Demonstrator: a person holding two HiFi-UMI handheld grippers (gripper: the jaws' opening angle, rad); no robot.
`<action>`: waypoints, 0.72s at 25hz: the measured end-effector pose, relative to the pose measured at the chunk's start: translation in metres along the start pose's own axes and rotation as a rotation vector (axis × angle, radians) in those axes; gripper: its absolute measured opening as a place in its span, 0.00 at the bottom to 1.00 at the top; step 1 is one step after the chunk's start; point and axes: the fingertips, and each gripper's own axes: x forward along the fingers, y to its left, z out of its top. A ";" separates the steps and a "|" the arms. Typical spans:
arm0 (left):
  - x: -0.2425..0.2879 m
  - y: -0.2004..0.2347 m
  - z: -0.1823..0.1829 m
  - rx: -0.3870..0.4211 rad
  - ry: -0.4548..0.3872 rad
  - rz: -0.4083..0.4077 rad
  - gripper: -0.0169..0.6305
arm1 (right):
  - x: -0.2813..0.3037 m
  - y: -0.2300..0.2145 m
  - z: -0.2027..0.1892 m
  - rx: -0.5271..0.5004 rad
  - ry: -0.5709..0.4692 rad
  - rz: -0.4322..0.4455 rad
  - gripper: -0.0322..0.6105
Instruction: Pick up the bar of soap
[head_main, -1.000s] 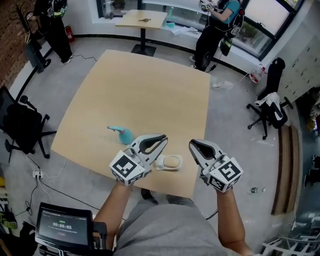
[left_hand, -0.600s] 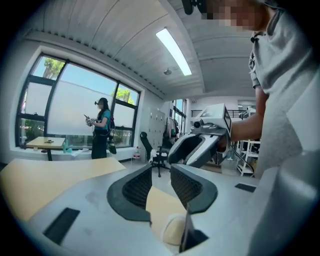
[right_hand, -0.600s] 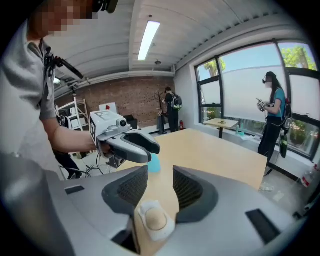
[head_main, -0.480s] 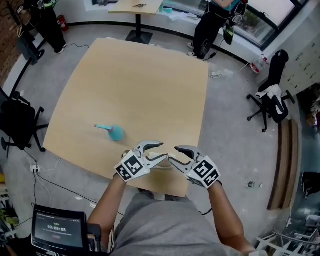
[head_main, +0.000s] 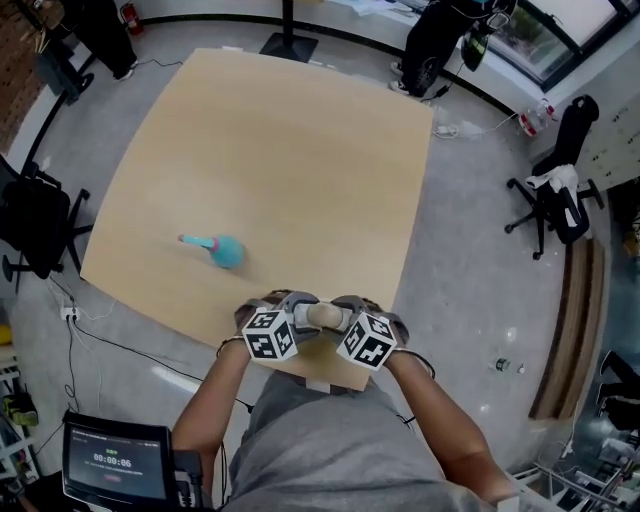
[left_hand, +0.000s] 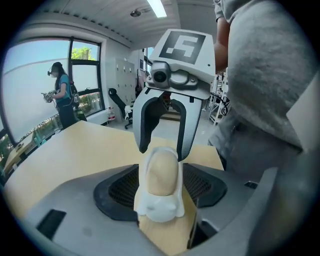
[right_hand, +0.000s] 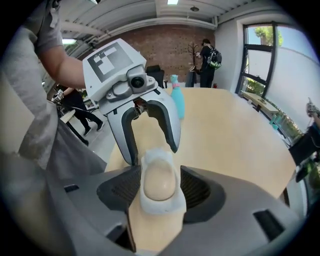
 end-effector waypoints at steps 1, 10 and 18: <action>0.003 -0.001 -0.001 0.002 0.005 -0.004 0.42 | 0.003 0.001 -0.002 -0.009 0.016 0.002 0.41; 0.027 -0.008 -0.019 0.066 0.060 -0.072 0.43 | 0.025 0.008 -0.022 -0.102 0.165 0.015 0.43; 0.049 0.003 -0.031 0.093 0.024 -0.090 0.43 | 0.034 0.000 -0.027 -0.149 0.209 -0.015 0.43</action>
